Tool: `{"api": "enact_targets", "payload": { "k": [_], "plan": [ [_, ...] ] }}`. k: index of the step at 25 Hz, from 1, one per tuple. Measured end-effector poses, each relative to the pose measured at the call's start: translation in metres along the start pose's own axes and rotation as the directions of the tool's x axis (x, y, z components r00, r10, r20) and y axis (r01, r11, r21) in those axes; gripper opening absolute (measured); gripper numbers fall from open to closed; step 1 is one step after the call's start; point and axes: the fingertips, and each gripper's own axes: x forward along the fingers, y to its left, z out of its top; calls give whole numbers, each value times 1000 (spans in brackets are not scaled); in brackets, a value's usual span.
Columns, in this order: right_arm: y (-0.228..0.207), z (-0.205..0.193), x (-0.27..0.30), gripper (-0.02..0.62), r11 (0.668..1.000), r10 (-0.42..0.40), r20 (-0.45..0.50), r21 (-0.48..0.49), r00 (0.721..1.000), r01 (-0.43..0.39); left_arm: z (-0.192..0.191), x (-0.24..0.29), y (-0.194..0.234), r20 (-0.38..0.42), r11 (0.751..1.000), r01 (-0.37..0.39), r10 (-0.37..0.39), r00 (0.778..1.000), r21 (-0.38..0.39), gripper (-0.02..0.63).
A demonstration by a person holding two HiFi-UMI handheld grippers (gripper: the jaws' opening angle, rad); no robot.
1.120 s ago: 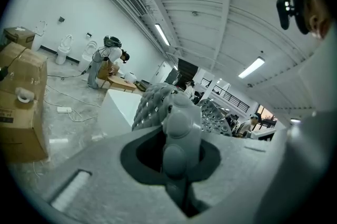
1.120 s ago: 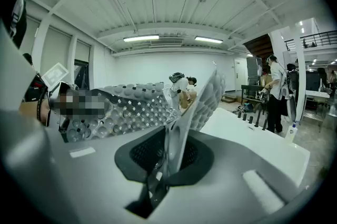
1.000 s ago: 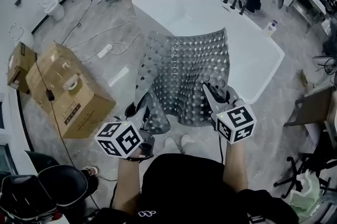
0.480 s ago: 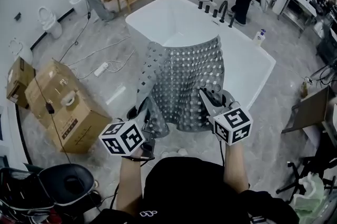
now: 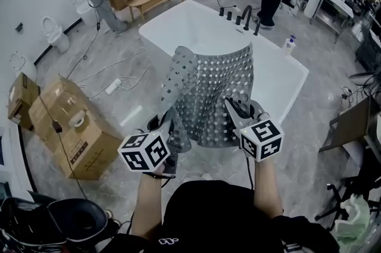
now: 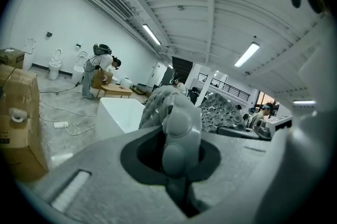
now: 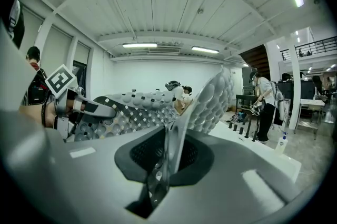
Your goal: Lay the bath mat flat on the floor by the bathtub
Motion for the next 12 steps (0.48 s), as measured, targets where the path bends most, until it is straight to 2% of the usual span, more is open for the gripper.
{"api": "enact_targets", "payload": {
  "k": [12],
  "plan": [
    [-21,17,0,25,999,3,75,-52,997,1,24,11,-14,74,997,-36,32,997,62,26]
  ]
}}
